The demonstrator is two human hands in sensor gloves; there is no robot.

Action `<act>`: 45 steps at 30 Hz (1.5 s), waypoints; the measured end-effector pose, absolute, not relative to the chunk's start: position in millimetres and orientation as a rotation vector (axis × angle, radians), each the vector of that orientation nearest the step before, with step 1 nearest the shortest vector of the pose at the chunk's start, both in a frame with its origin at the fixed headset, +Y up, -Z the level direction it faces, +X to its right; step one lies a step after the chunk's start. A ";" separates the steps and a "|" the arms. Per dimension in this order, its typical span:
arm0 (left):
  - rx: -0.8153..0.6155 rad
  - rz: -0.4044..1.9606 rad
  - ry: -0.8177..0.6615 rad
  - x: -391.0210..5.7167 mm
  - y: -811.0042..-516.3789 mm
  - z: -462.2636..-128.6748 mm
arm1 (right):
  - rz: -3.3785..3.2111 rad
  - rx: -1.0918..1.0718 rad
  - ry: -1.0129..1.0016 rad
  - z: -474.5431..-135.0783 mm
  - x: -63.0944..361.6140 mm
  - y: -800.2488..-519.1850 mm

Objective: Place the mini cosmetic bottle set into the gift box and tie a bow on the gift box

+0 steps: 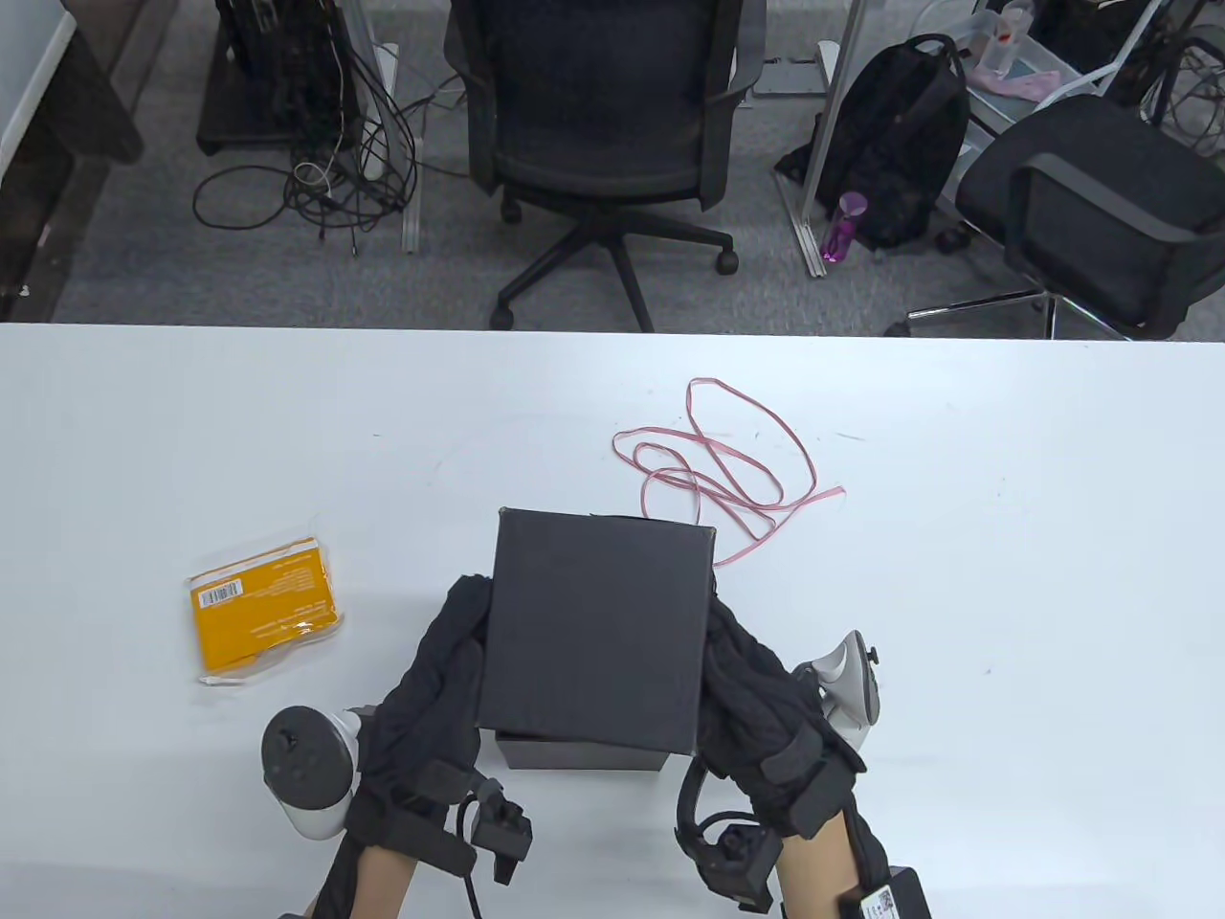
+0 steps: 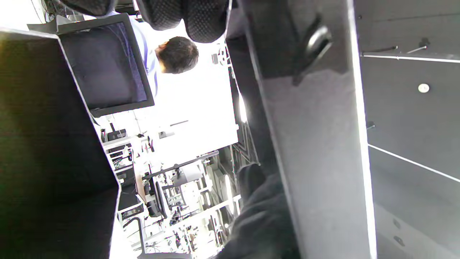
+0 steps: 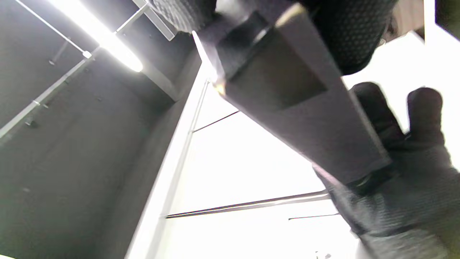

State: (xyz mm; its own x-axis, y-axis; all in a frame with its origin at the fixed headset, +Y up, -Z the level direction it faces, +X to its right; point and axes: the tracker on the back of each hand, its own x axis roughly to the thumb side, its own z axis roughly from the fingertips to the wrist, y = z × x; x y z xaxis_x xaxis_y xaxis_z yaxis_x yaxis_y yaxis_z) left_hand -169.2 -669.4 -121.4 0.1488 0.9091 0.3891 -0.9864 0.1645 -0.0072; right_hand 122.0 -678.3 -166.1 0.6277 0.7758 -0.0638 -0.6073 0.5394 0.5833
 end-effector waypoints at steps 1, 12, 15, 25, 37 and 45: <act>0.271 1.384 -0.335 -168.4 -670.2 -121.6 | 0.844 0.548 0.318 -166.5 122.9 -678.4; 0.251 1.392 -0.353 -177.1 -676.7 -126.5 | 0.898 0.663 0.210 -158.0 134.5 -653.1; 0.275 1.385 -0.323 -182.8 -678.2 -128.0 | 1.066 0.631 0.083 -156.6 154.5 -642.1; 0.296 1.342 -0.278 -188.1 -681.6 -130.6 | 1.813 0.209 -0.374 -156.7 221.6 -634.3; 0.276 1.322 -0.258 -187.2 -684.9 -132.8 | 2.713 -0.381 -0.156 -189.4 250.1 -706.5; 0.256 1.300 -0.247 -186.1 -687.8 -134.3 | 2.883 -0.424 0.094 -198.0 249.3 -739.1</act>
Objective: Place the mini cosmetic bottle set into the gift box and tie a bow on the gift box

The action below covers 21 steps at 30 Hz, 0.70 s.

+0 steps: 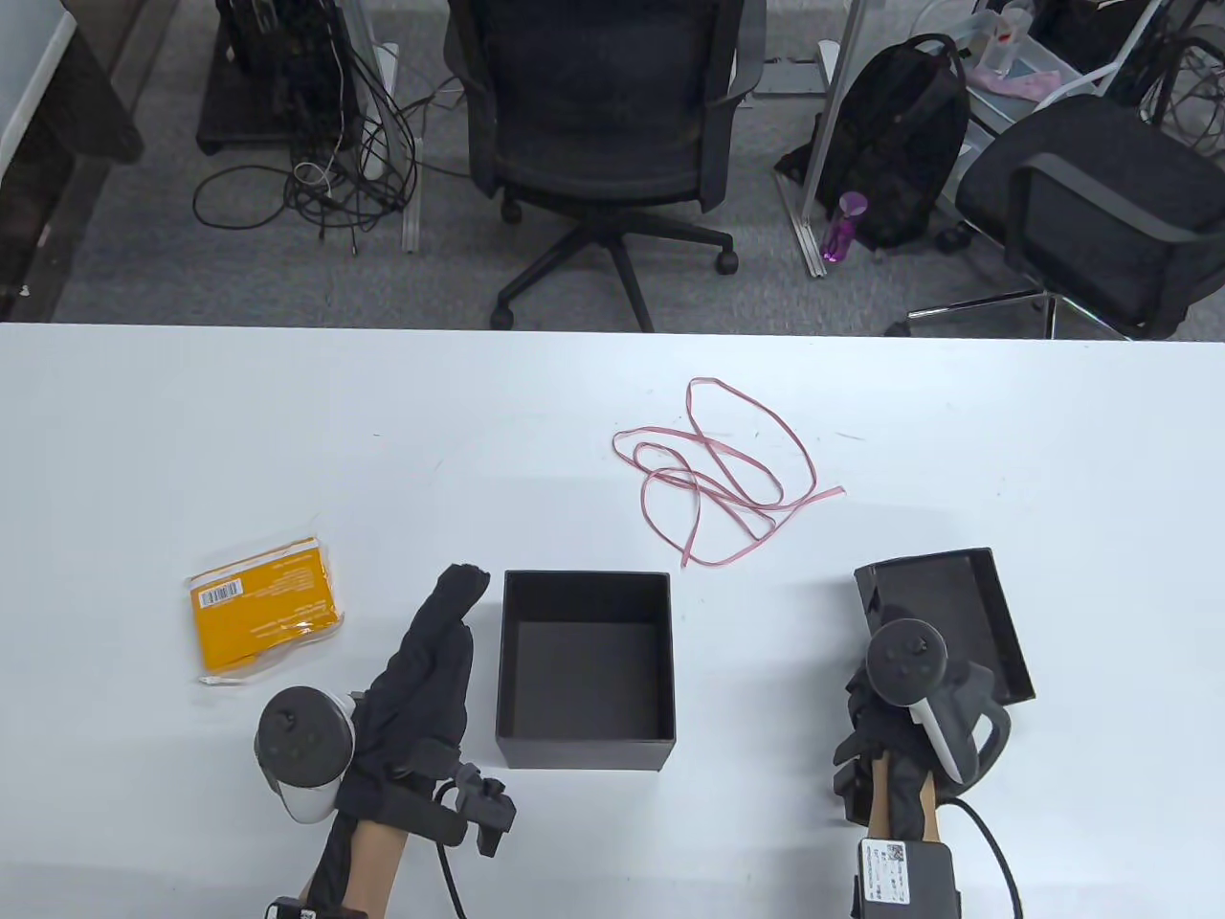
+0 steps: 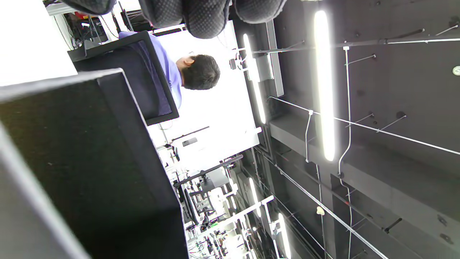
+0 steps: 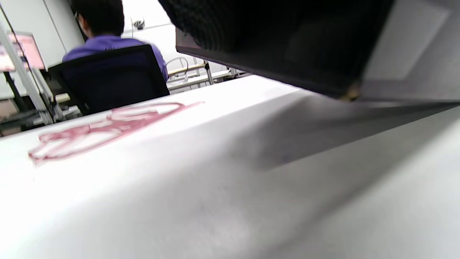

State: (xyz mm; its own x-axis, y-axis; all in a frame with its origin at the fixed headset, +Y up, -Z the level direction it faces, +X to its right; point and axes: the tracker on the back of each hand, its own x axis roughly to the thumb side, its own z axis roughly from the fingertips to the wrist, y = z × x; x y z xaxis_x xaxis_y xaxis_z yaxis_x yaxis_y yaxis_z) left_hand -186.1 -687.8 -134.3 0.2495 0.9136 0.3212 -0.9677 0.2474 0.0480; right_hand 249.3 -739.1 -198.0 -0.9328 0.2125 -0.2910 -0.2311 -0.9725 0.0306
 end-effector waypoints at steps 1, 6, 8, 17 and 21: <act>0.256 1.296 -0.244 -186.3 -688.2 -134.5 | 2.924 -0.419 0.123 -198.9 247.0 -742.2; 0.249 1.287 -0.231 -188.0 -690.0 -135.6 | 2.865 -0.405 0.269 -202.0 245.4 -755.9; 0.250 1.286 -0.227 -188.1 -689.9 -135.7 | 2.894 -0.399 0.297 -202.9 244.5 -759.8; 0.248 1.270 -0.213 -190.0 -690.4 -136.4 | 2.991 -0.391 0.428 -204.4 243.4 -762.9; 0.257 1.256 -0.208 -192.3 -689.6 -136.6 | 2.998 -0.317 0.224 -198.8 232.9 -738.4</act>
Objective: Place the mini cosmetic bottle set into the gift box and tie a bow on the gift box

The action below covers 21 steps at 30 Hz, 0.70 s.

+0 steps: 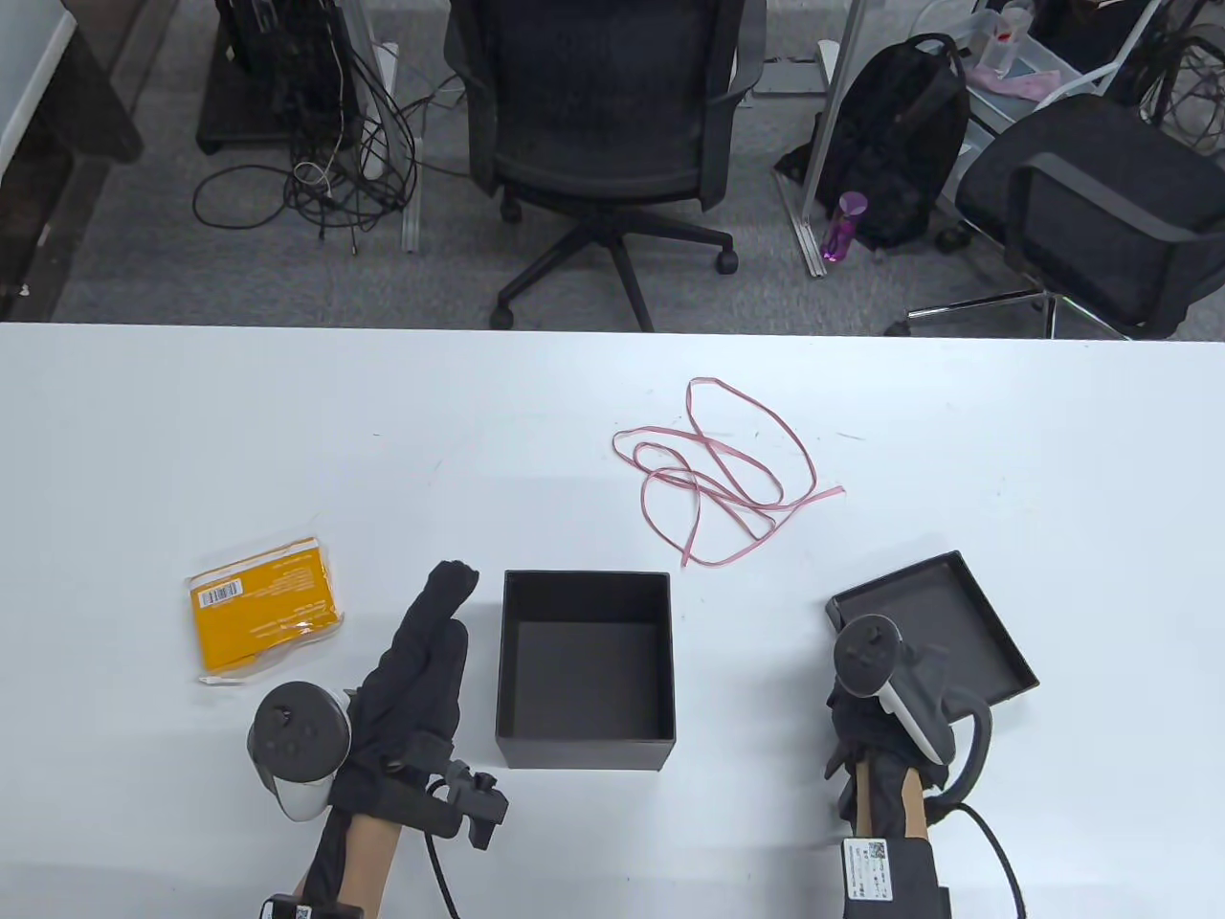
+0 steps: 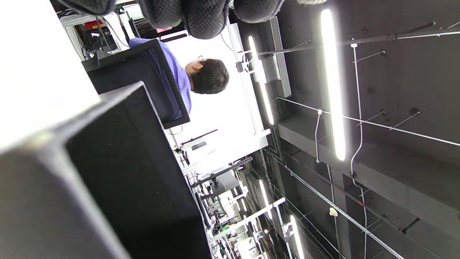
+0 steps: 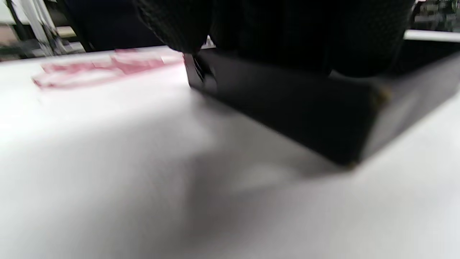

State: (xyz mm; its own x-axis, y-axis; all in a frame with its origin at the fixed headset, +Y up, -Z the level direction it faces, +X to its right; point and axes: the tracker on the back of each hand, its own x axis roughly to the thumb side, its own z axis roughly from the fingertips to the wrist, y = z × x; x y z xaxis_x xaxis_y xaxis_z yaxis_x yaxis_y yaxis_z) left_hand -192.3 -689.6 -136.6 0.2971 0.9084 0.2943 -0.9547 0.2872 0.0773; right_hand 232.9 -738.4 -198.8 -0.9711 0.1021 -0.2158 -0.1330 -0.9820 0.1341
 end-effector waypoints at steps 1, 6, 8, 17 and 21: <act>0.261 1.249 -0.206 -193.2 -689.6 -136.7 | 3.004 -0.292 0.156 -197.3 230.1 -733.6; 0.277 1.129 -0.190 -202.1 -687.8 -138.3 | 2.954 0.032 -0.476 -185.8 213.7 -712.2; 0.284 1.001 -0.148 -212.5 -685.7 -139.7 | 2.935 0.096 -0.536 -182.7 208.9 -706.5; 0.065 0.339 0.217 -273.7 -707.0 -163.3 | 2.984 0.217 -0.485 -184.0 193.3 -711.5; -0.271 0.021 0.302 -290.8 -737.3 -186.7 | 2.997 0.230 -0.456 -184.8 190.1 -713.1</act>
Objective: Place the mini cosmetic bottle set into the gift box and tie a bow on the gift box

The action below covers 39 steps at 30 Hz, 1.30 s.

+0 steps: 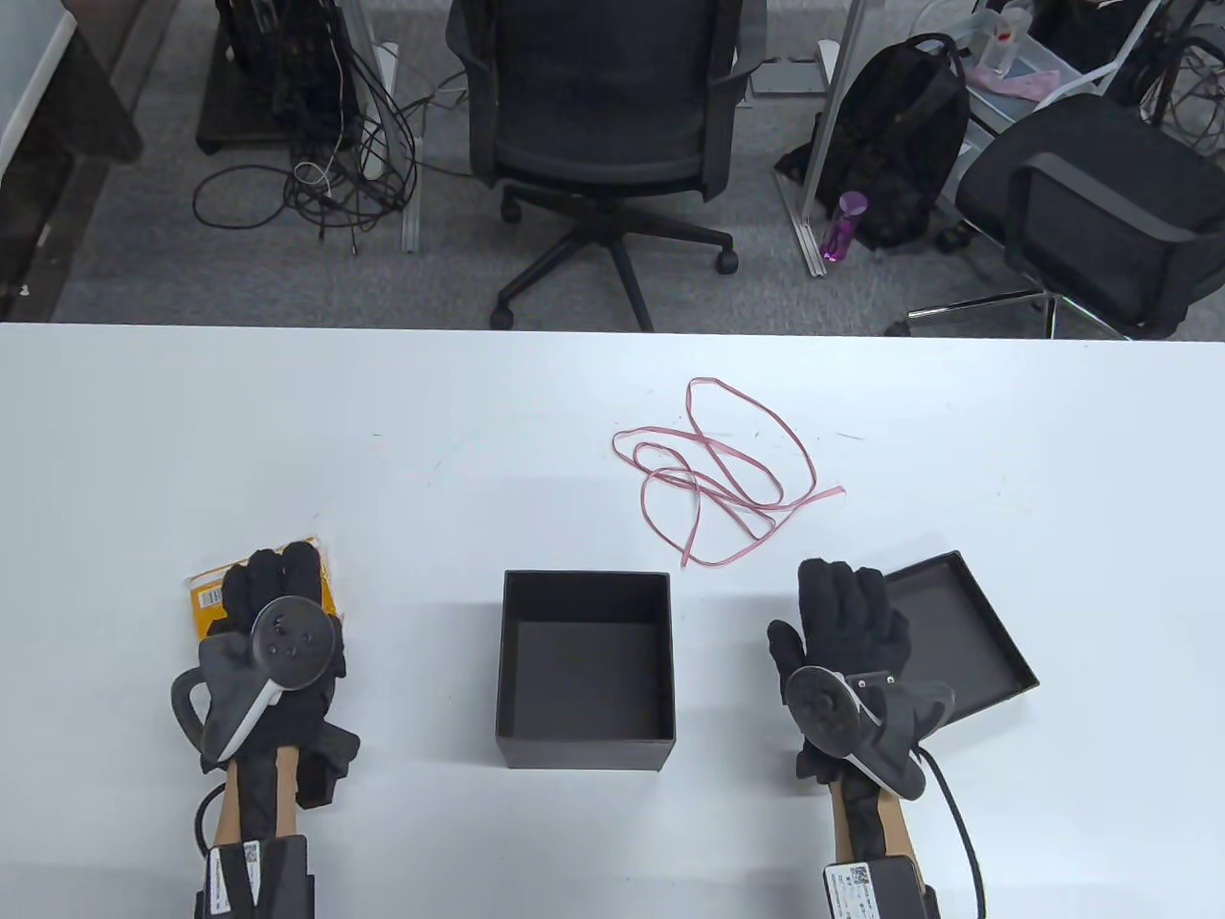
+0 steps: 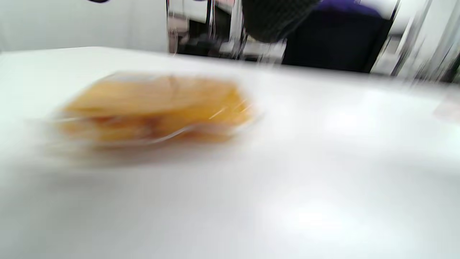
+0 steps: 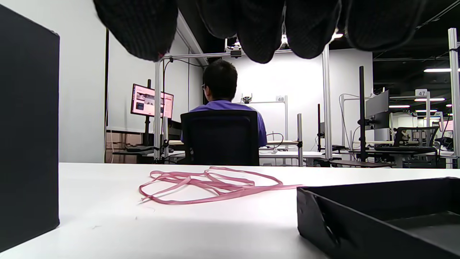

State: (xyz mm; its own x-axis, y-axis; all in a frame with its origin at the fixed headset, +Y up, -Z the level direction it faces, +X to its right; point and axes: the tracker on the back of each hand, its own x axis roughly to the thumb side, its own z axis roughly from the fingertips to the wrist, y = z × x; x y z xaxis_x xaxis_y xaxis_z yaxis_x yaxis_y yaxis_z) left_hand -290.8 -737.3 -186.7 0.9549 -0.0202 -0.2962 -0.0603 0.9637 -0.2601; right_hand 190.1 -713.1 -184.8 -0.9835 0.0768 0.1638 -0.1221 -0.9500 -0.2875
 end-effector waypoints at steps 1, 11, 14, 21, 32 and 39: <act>-0.416 -0.127 0.307 -294.7 -746.7 -191.7 | 3.000 0.232 -0.447 -185.0 189.9 -713.5; -0.737 -0.293 0.269 -330.0 -779.5 -210.5 | 3.006 0.217 -0.400 -186.9 190.9 -714.0; -0.707 -0.249 0.250 -337.9 -781.3 -214.6 | 3.023 0.222 -0.401 -187.3 189.5 -713.6; -0.688 -0.339 0.184 -335.0 -782.1 -221.1 | 3.029 0.208 -0.373 -188.3 191.1 -715.4; -0.525 -0.404 0.165 -339.7 -780.9 -220.0 | 3.046 0.193 -0.342 -187.6 193.4 -718.0; -0.421 -0.461 0.123 -336.3 -785.0 -218.1 | 3.054 0.189 -0.333 -186.4 193.9 -719.1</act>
